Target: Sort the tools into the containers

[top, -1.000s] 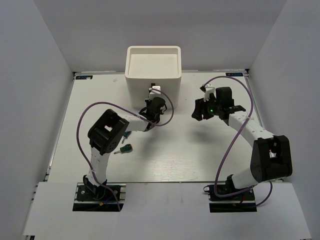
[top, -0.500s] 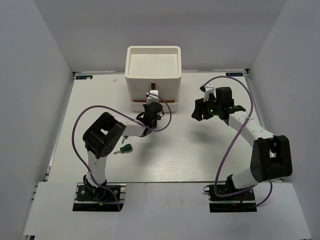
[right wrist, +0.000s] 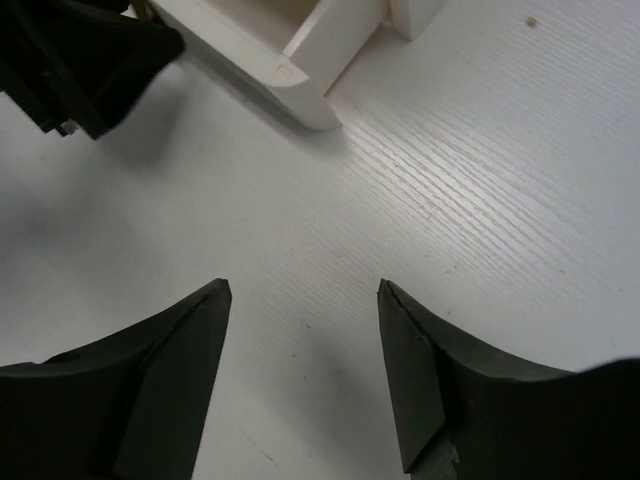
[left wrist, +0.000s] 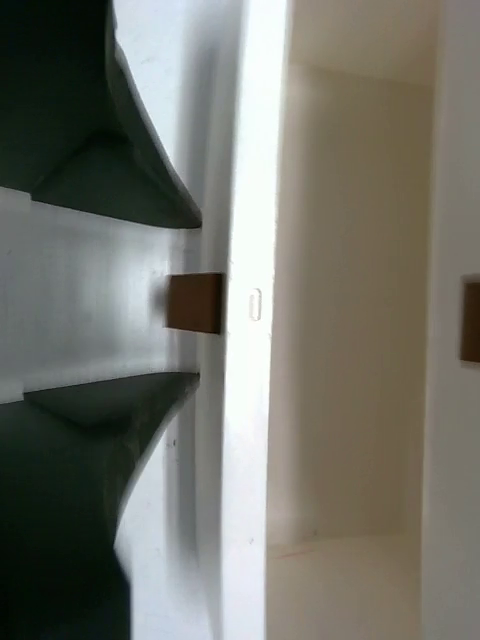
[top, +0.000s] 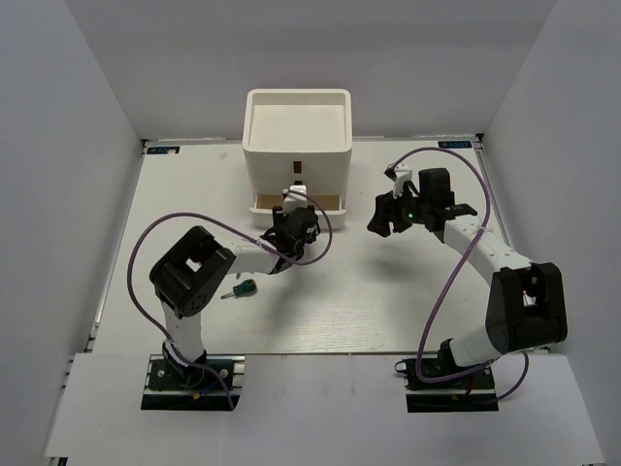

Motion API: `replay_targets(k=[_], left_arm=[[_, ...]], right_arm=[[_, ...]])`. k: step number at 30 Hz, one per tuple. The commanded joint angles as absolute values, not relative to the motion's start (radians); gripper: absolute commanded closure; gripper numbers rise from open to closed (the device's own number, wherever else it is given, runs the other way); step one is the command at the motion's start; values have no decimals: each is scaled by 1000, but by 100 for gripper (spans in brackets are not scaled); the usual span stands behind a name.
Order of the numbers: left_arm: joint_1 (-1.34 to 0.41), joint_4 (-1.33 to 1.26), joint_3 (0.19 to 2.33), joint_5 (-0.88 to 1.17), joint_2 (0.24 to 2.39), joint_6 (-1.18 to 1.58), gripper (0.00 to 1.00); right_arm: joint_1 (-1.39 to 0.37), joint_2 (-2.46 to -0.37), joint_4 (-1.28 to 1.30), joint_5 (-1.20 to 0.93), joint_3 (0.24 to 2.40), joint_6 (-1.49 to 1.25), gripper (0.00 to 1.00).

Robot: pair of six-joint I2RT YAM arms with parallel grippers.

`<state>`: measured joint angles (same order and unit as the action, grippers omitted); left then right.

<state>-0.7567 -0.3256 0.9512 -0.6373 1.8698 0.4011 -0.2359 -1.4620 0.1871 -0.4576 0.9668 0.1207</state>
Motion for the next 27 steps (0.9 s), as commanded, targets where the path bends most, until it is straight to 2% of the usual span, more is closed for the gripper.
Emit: replay_targets(k=[1,5,7,9,10,11,12,13,14,16,17,18,19,20,22,27], left_arm=[[-762,-193,983,-644,1815,428,26],[-762,-184,927,-635,1663,428,18],[-772,-141,907,-635,1538,428,18],[-772,-45,891,-644,1456,439,26],[-758,9,891,-644,1387,458,47],[-746,75,891,-653,1359,480,64],[-729,198,891,-667,1341,500,75],[-729,242,870,-679,1327,500,83],[-710,285,861,-670,1318,511,90],[-670,386,851,-593,1318,523,88],[-660,408,851,-565,1327,523,68],[-640,440,851,-516,1336,532,54],[-631,451,851,-497,1351,532,44],[-621,451,851,-477,1351,532,30],[-592,460,851,-430,1361,496,22],[-517,457,851,-373,1336,436,19]], right_arm=[[-238,-1453,216,-576,1022,207,32],[-238,-1439,300,-772,1034,418,26],[-242,-1430,369,-881,1034,498,26],[-253,-1420,402,-1001,1029,659,33],[-267,-1422,441,-1035,1029,691,51],[-281,-1431,462,-1061,1037,797,69],[-290,-1437,483,-1068,1054,830,91],[-328,-1442,549,-1066,1064,883,100],[-345,-1474,572,-1065,1078,922,100],[-409,-1509,652,-1058,1143,968,100],[-432,-1534,669,-1048,1188,994,83],[-446,-1555,696,-1043,1206,1018,65],[-487,-1566,721,-1019,1219,1031,53],[-529,-1575,741,-1003,1254,1051,34],[-584,-1612,741,-970,1269,1100,27],[-712,-1657,606,-875,1244,1160,24]])
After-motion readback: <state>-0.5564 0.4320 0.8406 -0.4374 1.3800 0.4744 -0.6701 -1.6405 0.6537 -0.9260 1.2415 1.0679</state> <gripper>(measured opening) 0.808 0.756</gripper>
